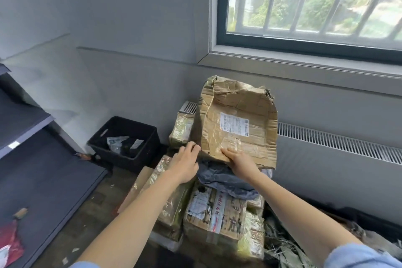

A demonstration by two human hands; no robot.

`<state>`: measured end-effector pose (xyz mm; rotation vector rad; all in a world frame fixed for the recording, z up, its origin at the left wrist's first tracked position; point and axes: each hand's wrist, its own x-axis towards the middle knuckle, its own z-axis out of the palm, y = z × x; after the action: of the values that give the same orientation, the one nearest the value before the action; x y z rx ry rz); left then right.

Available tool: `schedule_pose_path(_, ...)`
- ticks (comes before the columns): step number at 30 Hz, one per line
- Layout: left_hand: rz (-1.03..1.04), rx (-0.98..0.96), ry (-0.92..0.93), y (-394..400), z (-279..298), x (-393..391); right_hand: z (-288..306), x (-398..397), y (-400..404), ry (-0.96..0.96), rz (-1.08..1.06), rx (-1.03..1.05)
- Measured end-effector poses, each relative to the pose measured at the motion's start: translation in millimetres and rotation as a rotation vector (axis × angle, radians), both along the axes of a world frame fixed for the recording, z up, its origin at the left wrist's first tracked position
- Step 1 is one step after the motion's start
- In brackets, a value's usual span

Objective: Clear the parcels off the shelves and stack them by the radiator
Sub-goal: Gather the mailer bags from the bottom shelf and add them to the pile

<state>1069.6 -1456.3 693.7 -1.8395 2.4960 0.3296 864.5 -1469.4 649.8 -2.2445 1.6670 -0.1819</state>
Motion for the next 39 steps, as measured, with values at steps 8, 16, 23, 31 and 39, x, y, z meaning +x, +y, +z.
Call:
schedule_pose_path(8, 0.030, 0.025, 0.019, -7.4, 4.2, 9.7, 39.9, 12.1, -17.4, -0.124, -0.006, 0.131)
schedule_pose_path(16, 0.097, 0.089, -0.012, 7.2, 17.5, 57.1, 77.9, 104.1, -21.3, -0.243, 0.275, -0.407)
schedule_pose_path(23, 0.519, 0.176, -0.023, 103.1, 16.2, 229.4, 66.5, 280.8, 11.7, -0.045, 0.743, -0.296)
schedule_pose_path(31, 1.122, 0.268, 0.058, 327.1, -3.4, 414.0, 32.1, 495.9, 129.7, 0.041, 1.137, -0.096)
schedule_pose_path(39, 1.404, 0.398, 0.179, 482.2, -42.1, 499.5, -8.4, 625.5, 242.2, 0.137, 1.274, 0.089)
